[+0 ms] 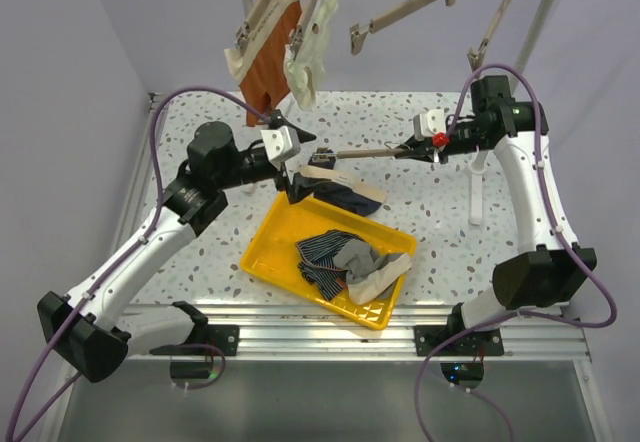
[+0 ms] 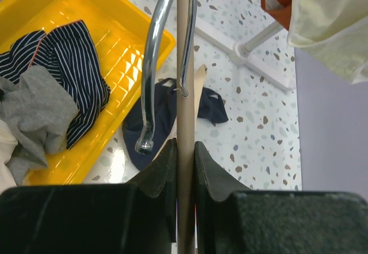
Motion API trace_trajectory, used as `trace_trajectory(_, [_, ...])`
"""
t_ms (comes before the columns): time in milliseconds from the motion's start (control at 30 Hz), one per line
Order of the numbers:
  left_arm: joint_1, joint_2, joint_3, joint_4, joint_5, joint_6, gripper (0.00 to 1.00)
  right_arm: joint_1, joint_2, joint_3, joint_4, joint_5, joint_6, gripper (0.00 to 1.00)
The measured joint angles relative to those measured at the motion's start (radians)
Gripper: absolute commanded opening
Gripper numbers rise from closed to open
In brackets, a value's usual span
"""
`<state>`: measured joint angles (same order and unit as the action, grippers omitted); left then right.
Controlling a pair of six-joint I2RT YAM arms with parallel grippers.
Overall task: Remove the underwear clipped to the hanger
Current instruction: Place the hanger at the clothesline.
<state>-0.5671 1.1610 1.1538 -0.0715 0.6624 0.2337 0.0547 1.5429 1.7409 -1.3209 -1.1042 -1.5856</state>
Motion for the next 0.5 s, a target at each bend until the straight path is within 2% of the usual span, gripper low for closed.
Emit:
trace_trajectory(100, [0.004, -0.018, -0.072, 0.139, 0.004, -0.105, 0.97, 0.011, 0.004, 0.006, -0.005, -0.031, -0.032, 0.0])
trace_trajectory(267, [0.004, -0.075, -0.278, 0.422, -0.024, -0.282, 0.95, 0.035, 0.006, 0.006, -0.014, -0.109, -0.047, 0.0])
trace_trajectory(500, [-0.006, -0.092, -0.4, 0.717, -0.121, -0.397, 0.87, 0.082, 0.006, 0.007, -0.018, -0.181, -0.017, 0.0])
